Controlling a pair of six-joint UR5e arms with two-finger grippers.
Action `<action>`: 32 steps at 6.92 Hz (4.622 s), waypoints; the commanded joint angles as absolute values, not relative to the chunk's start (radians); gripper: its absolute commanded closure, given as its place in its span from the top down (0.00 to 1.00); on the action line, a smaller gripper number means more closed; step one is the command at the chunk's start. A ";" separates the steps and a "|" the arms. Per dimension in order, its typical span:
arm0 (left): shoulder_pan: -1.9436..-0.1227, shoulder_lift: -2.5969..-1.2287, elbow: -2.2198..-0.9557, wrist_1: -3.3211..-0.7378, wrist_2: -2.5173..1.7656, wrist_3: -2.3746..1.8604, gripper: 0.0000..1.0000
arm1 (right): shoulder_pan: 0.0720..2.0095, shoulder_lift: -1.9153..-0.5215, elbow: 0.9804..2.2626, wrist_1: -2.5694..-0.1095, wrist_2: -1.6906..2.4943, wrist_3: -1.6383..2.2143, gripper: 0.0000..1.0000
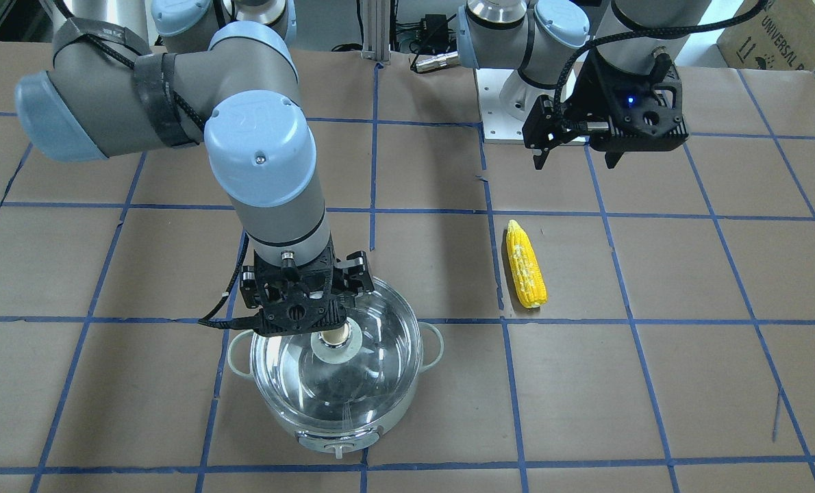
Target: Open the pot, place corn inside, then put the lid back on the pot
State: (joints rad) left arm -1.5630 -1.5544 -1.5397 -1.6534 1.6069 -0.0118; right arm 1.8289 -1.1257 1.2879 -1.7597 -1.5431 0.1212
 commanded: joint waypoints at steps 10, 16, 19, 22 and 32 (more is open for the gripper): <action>-1.562 -1.551 -1.543 -1.638 1.609 -0.011 1.00 | 1.838 -1.052 1.272 -1.796 -1.531 0.121 0.88; -1.565 -1.549 -1.545 -1.637 1.612 -0.012 1.00 | 1.856 -0.991 1.169 -1.776 -1.540 0.123 0.81; -1.565 -1.549 -1.545 -1.637 1.612 -0.012 1.00 | 1.858 -1.002 1.181 -1.767 -1.539 0.121 0.81; -1.565 -1.549 -1.545 -1.638 1.608 -0.012 1.00 | 1.858 -1.006 1.184 -1.758 -1.539 0.121 0.78; -1.565 -1.551 -1.545 -1.638 1.608 -0.012 1.00 | 1.850 -1.012 1.180 -1.729 -1.540 0.109 0.27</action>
